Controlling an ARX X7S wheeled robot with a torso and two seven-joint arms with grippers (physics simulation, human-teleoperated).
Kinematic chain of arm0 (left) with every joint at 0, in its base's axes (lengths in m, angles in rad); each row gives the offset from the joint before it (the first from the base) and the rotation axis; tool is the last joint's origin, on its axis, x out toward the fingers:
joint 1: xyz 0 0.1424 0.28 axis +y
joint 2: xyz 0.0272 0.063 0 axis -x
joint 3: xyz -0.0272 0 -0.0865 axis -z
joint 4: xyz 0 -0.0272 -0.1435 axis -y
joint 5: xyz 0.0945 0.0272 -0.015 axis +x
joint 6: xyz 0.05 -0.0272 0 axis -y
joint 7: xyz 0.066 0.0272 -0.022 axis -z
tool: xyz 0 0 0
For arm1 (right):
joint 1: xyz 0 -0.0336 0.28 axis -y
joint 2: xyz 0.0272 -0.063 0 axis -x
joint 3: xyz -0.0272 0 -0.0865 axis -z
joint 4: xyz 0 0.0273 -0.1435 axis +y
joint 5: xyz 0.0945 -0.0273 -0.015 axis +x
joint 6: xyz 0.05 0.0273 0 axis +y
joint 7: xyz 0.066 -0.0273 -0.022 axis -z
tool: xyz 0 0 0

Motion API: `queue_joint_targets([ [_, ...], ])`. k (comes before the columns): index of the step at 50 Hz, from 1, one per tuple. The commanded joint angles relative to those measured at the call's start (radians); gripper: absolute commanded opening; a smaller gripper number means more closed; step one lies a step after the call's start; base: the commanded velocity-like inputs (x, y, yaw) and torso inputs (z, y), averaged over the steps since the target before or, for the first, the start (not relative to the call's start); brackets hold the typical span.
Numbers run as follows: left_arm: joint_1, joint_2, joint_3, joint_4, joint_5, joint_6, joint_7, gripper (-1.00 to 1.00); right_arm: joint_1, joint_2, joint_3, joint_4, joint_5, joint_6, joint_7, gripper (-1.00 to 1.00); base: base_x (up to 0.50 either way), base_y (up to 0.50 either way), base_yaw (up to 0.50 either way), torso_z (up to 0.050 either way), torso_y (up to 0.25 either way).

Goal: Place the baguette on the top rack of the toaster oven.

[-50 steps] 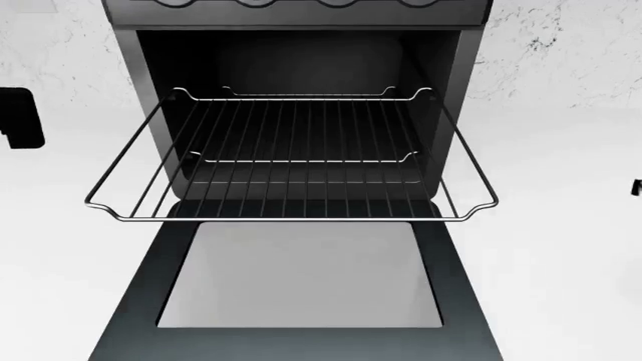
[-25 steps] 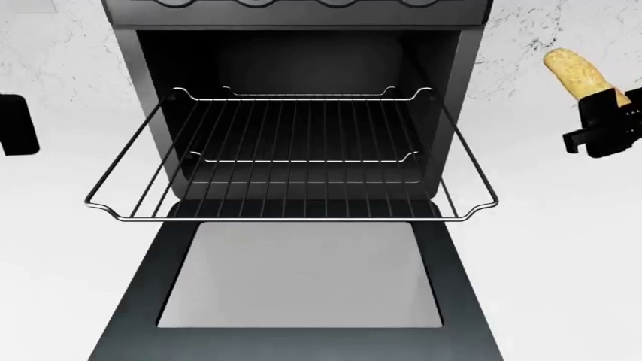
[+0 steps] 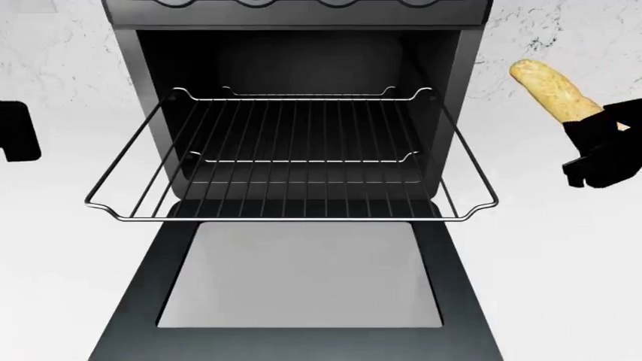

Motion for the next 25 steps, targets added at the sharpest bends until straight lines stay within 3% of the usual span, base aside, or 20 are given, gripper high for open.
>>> queue_joint_targets([
  [1, 0.01, 0.008, -0.007, -0.015, 0.005, 0.054, 0.027, 1.0, 0.073, -0.04, 0.035, -0.011, 0.112, -0.007, -0.015, -1.0, 0.0, 0.0, 0.0, 0.0, 0.0],
  [15, 0.02, 0.005, -0.023, -0.024, -0.012, 0.062, 0.037, 1.0, 0.139, -0.042, -0.056, 0.016, 0.435, -0.006, 0.084, -1.0, 0.0, 0.0, 0.0, 0.0, 0.0],
  [25, 0.033, 0.005, -0.019, 0.003, -0.02, 0.06, 0.028, 1.0, 0.185, -0.084, -0.106, 0.022, 0.548, -0.059, 0.122, -1.0, 0.0, 0.0, 0.0, 0.0, 0.0],
])
